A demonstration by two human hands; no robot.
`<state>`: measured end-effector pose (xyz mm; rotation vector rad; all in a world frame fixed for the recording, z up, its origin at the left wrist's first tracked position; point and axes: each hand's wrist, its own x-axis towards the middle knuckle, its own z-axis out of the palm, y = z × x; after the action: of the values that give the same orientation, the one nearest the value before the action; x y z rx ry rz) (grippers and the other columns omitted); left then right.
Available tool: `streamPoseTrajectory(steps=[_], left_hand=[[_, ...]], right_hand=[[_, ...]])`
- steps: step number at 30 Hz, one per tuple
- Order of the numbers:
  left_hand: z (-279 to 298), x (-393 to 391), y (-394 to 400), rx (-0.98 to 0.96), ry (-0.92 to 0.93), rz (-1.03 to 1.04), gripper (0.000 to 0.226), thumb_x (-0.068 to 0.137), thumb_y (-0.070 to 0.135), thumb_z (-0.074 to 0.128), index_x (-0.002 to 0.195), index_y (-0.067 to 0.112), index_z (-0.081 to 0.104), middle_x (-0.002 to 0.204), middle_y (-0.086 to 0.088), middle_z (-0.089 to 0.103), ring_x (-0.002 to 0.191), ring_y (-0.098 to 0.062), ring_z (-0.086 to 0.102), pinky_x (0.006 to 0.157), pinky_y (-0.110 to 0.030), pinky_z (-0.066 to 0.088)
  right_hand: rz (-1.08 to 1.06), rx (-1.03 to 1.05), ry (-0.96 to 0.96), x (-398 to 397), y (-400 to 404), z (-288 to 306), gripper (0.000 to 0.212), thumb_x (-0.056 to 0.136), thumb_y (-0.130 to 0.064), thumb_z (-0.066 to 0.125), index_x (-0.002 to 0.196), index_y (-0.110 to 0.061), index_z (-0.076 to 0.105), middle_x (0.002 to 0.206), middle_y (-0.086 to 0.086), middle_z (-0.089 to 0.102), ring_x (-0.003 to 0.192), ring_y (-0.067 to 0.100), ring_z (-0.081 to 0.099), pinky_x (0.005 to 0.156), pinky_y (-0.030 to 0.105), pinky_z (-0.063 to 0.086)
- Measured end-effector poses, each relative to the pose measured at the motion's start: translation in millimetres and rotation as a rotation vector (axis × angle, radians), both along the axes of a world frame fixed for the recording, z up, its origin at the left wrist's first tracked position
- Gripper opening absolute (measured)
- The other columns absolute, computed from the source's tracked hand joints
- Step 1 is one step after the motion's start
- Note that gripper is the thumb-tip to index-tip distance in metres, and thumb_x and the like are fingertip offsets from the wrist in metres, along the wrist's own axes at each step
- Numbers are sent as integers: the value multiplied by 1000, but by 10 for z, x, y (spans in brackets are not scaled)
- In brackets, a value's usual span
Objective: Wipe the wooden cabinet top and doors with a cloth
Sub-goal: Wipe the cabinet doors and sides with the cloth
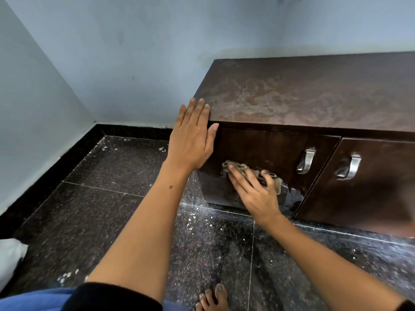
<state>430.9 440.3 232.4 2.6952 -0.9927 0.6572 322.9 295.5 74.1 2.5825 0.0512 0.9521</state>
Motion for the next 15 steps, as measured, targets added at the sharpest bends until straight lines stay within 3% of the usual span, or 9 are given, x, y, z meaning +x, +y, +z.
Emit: streamPoseTrajectory(steps=[3,7,15], left_hand=[[29,28,-36,-10,12,-30,52,101,32,26,142,3,37,151,-13,34,144,-26,21,118,-34,7],[53,7,-56,-38,19,-14,50,101,30,27,141,3,40,148,-13,38,140,-27,30,116,-35,19],[56,6,-117,-110,105,15,54,99,33,20,142,6,40,150,-8,37,141,-22,29,116,-34,18]], right_hand=[[-6,74,-119,115,144,120,44,99,-11,25,130,-21,55,144,-8,45,119,15,56,97,42,30],[94,8,-58,243,223,187,45,91,-14,35,128,-22,59,144,-7,45,122,15,53,100,43,29],[-17,140,-113,156,244,60,44,92,-11,37,132,-19,53,146,-6,42,120,19,55,99,44,30]])
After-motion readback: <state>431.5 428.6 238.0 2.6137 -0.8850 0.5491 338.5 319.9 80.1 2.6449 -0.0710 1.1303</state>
